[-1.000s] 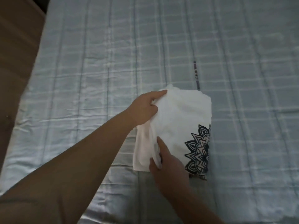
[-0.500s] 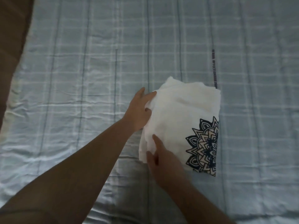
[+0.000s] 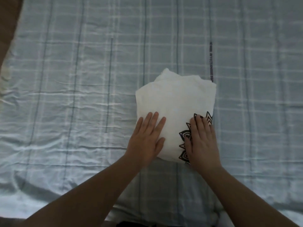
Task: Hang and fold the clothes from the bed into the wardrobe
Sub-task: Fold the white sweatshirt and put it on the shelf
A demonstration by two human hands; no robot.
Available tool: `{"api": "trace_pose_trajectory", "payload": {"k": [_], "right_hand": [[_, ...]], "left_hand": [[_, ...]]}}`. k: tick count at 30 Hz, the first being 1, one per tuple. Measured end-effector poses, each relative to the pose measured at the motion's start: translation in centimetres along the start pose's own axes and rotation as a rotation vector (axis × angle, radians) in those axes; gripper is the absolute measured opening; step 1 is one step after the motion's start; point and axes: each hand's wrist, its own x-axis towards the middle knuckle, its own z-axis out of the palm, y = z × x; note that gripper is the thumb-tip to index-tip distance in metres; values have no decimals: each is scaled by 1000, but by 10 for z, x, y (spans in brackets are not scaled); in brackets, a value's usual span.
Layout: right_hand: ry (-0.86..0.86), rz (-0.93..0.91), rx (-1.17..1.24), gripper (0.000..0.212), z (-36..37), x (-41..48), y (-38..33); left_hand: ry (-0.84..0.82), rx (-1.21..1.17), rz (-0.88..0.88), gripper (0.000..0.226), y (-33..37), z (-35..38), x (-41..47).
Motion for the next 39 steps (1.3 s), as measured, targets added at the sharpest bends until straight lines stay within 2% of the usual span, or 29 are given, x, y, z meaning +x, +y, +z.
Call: {"api": "trace_pose_trajectory", "payload": {"k": [6,12,14,16,19,23,29,34,37,39], "right_hand": [[-60,-65,-8,62,25,-8,27],[-51,-95,1,63,8,-10,24],[-10,-196,17,63,1,-19,28],[-24,-331,14,63,-2,-35,36],[-141,-438,-70,69,0,-53,49],[-231,-423,-151,77,8,-50,60],[-208,-368,-122,84,6,-49,57],[-258,-303,-125,87,-11,-36,43],[-337,-281,-104,90,-27,-23,42],[-355,-290,-55,81,-44,-13,46]], "left_hand": [[9,29,-10,59,-13,23,-17],[-33,110,-58,62,-2,7,-18],[28,99,39,65,0,2,-22],[55,86,213,68,-2,1,-29],[-51,143,334,77,-13,1,-37],[-159,165,324,94,-30,-2,-29],[-223,196,266,109,-26,-9,-26],[-205,180,217,88,-11,-21,-21],[-289,169,260,81,-10,-36,-6],[-400,35,256,78,-19,-54,7]]}}
